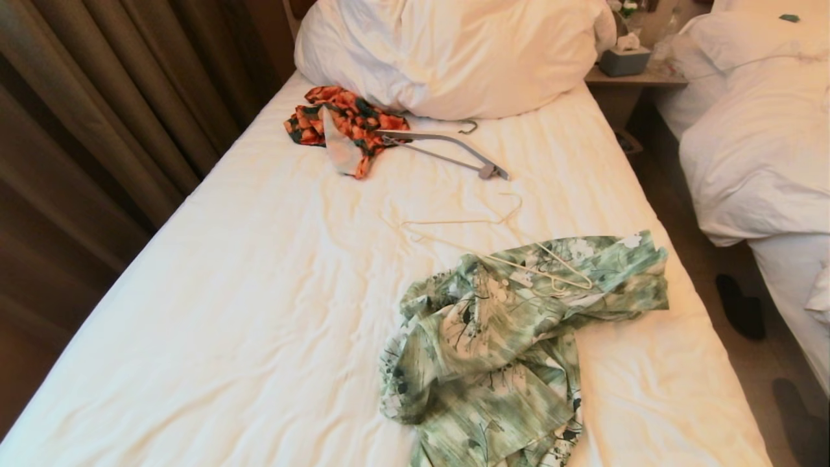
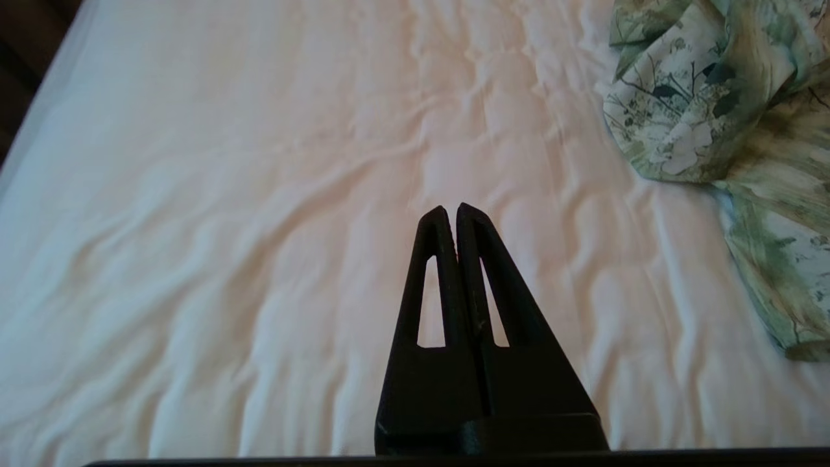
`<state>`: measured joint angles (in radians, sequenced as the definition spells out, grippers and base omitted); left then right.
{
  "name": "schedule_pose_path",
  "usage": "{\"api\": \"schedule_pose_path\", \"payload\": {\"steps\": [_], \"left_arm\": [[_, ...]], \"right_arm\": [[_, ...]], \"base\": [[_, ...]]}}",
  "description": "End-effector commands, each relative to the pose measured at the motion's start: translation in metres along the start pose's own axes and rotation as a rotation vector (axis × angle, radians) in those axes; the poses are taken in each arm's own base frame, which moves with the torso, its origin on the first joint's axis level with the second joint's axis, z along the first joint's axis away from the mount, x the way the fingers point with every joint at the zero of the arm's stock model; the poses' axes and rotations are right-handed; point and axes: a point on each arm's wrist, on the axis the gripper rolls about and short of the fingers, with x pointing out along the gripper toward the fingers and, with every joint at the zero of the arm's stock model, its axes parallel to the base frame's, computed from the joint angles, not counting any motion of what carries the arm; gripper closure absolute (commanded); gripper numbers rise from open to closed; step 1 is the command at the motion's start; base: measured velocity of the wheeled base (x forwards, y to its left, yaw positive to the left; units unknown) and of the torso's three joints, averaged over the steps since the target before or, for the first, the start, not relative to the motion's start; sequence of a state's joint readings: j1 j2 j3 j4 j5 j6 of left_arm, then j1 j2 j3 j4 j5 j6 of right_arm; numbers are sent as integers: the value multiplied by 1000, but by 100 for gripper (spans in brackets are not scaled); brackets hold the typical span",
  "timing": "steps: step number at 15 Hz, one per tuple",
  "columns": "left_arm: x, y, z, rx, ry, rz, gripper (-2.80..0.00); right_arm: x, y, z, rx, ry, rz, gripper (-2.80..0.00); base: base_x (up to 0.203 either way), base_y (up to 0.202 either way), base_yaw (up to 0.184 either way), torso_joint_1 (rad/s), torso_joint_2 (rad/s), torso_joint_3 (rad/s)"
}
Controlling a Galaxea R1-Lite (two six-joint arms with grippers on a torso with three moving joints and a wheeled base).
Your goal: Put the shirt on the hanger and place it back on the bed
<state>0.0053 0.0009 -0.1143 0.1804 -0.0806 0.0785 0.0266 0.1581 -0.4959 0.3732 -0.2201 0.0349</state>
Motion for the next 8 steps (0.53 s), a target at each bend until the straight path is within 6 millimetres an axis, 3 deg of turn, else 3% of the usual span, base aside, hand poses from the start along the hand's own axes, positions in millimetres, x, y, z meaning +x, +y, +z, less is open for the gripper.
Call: {"api": "schedule_pose_path", "payload": {"steps": [1,3,8], "left_arm": [[3,0,-6,8,7,3,0],[3,0,-7,16,13,6,0],[6,0,-12,55,31,29,0]], "right_arm": [[-8,-1,-32,8,-38,46,0],[3,2,-56,6,27,84,0],[29,8,-89,49,-8,151,0]], "base": [[0,0,0,0,0,0],[0,0,0,0,0,0],[0,0,0,0,0,0]]}}
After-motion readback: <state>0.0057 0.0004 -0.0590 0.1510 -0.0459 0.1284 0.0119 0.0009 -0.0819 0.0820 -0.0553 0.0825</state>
